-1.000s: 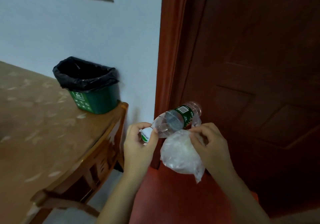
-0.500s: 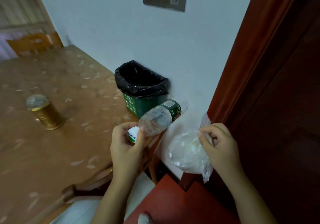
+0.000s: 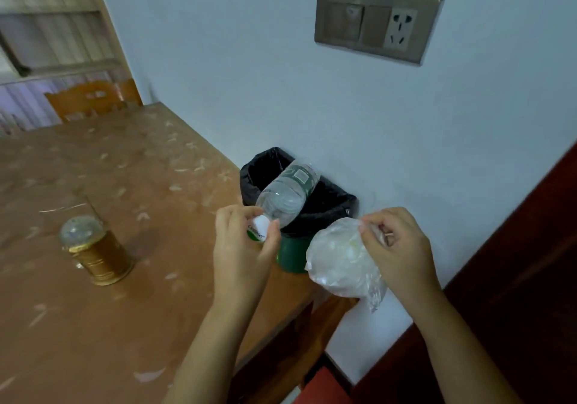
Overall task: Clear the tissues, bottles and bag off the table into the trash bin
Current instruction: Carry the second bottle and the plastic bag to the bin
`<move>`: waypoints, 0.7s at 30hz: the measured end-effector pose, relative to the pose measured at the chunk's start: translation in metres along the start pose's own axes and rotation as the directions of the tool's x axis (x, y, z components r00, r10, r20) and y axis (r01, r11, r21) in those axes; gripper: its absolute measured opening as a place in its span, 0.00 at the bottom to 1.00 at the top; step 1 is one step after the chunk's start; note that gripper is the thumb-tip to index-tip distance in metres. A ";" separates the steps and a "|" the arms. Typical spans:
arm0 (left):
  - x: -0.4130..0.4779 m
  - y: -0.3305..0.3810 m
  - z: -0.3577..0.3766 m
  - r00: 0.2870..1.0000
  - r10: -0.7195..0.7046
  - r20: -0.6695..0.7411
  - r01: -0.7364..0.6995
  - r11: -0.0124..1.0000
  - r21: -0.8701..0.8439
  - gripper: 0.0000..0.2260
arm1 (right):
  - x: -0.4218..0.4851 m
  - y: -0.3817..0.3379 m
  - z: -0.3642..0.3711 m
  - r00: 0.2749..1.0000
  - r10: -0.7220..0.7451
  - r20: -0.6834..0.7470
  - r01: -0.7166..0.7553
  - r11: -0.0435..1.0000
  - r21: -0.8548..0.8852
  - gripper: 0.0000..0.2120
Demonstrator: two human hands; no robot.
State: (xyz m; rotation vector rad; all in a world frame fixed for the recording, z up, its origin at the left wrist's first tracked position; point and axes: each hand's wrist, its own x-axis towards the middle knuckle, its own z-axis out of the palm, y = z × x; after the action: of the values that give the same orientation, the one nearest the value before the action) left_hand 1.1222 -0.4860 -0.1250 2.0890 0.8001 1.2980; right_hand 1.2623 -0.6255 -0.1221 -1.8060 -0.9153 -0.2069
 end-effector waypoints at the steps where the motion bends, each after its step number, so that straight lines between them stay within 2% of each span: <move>1: 0.004 -0.003 0.002 1.000 0.003 0.006 -0.003 1.000 0.020 0.08 | 0.004 0.001 0.004 1.000 0.001 0.004 -0.001 1.000 0.000 0.09; 5: 0.018 -0.015 0.016 1.000 0.022 0.007 -0.022 0.996 0.086 0.11 | 0.015 0.006 0.012 0.999 0.010 0.037 -0.010 1.000 0.000 0.05; 12: 0.036 -0.030 0.042 0.991 0.125 0.043 -0.132 0.970 0.203 0.11 | 0.035 0.025 0.025 0.998 0.026 0.063 -0.028 0.999 0.034 0.07; 17: 0.043 -0.030 0.065 0.973 0.167 0.157 -0.204 0.944 0.260 0.10 | 0.051 0.037 0.030 0.997 0.018 0.080 -0.021 0.999 0.036 0.07; 21: 0.048 -0.033 0.087 0.968 0.119 0.222 -0.177 0.948 0.266 0.13 | 0.062 0.048 0.029 0.994 0.040 0.100 -0.044 0.998 0.042 0.08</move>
State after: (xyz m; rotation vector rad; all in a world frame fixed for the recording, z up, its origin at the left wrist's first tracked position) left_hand 1.2129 -0.4411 -0.1534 2.5068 0.7888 1.0691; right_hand 1.3297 -0.5772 -0.1365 -1.8055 -0.9434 -0.0705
